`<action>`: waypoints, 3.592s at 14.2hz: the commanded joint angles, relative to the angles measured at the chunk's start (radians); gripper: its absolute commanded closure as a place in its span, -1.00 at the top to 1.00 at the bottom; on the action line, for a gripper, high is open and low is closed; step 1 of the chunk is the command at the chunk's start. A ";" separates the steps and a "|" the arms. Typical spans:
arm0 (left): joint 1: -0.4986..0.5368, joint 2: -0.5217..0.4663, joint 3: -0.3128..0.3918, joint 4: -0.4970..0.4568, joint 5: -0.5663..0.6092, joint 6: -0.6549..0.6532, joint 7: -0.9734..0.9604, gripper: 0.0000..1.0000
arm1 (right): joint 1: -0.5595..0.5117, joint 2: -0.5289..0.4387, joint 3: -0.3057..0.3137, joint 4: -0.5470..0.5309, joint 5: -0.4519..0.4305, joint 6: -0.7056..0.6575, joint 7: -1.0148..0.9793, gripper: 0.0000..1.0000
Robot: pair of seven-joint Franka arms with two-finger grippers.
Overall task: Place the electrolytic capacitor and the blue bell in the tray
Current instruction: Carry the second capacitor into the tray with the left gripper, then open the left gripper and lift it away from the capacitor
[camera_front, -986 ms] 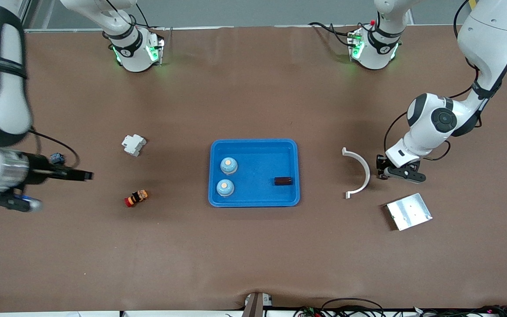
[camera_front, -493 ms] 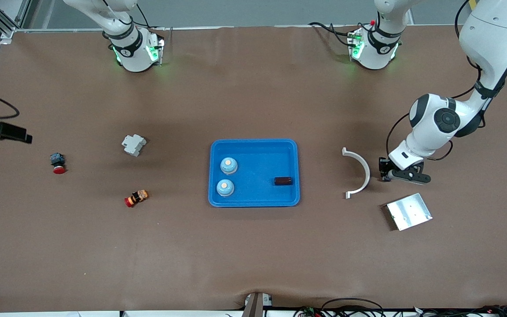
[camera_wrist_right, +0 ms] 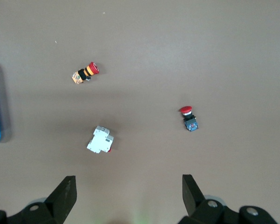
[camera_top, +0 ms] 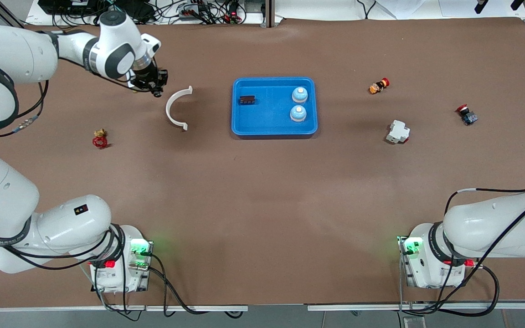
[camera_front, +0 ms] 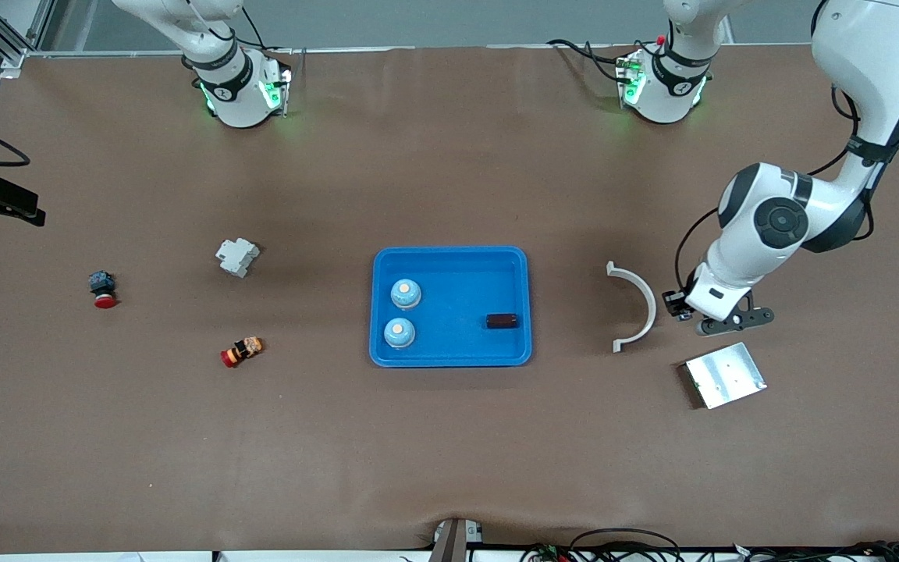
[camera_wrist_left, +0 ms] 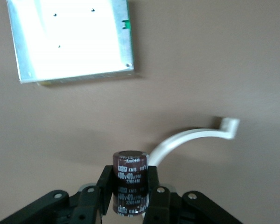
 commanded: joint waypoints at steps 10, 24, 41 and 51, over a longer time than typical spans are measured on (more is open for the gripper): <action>-0.159 0.047 -0.159 0.124 -0.020 -0.065 -0.739 -1.00 | -0.023 -0.018 -0.007 -0.052 0.066 0.065 0.005 1.00; -0.348 0.112 -0.131 0.215 0.012 -0.065 -1.287 -1.00 | -0.024 -0.014 -0.005 -0.045 0.053 0.097 -0.023 1.00; -0.781 0.328 0.214 0.450 0.103 -0.140 -1.720 -1.00 | -0.016 -0.015 -0.002 -0.042 0.050 0.085 -0.017 1.00; -0.814 0.328 0.214 0.437 0.094 -0.197 -1.855 -1.00 | -0.016 -0.015 -0.003 -0.042 0.052 0.081 -0.017 1.00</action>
